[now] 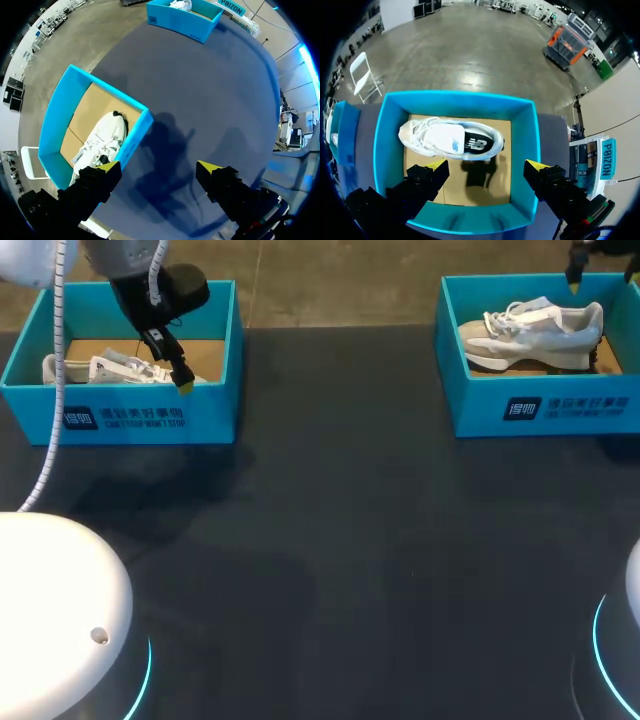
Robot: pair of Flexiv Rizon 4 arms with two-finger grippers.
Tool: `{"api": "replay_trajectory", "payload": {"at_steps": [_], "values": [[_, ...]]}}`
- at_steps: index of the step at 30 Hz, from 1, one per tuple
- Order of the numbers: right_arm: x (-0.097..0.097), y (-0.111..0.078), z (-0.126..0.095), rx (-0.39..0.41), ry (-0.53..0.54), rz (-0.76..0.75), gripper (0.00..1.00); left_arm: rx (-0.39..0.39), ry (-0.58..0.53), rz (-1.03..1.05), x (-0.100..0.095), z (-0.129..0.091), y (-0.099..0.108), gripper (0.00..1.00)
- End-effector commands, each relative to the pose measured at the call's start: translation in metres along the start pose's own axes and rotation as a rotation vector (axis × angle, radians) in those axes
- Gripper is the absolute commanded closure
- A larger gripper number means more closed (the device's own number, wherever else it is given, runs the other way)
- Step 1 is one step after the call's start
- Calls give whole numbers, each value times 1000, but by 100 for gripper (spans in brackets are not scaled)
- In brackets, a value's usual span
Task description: Take the shoe out of the shoebox, open the shoe tongue, remove and reinsert the insole, then place the shoe into the shoebox
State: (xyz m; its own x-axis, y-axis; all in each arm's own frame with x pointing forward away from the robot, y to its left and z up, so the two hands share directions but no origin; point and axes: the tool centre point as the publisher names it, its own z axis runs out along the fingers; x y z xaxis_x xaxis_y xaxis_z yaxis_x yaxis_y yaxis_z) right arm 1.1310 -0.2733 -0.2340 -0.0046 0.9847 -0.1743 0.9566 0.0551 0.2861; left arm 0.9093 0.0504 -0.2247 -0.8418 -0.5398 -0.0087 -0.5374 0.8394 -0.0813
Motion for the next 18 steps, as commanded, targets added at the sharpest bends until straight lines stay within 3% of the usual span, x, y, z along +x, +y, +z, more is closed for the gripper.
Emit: {"api": "replay_trajectory", "payload": {"at_steps": [1, 5, 12, 18], "values": [[1, 4, 0, 20, -2, -1, 0, 1, -2, 1, 1, 0, 1, 0], [1, 4, 0, 20, -2, -1, 0, 1, -2, 1, 1, 0, 1, 0], [-18, 6, 37, 131, -38, 276, 0, 1, -2, 1, 1, 0, 1, 0], [-20, 14, 58, 176, -46, 343, 0, 1, -2, 1, 1, 0, 1, 0]]}}
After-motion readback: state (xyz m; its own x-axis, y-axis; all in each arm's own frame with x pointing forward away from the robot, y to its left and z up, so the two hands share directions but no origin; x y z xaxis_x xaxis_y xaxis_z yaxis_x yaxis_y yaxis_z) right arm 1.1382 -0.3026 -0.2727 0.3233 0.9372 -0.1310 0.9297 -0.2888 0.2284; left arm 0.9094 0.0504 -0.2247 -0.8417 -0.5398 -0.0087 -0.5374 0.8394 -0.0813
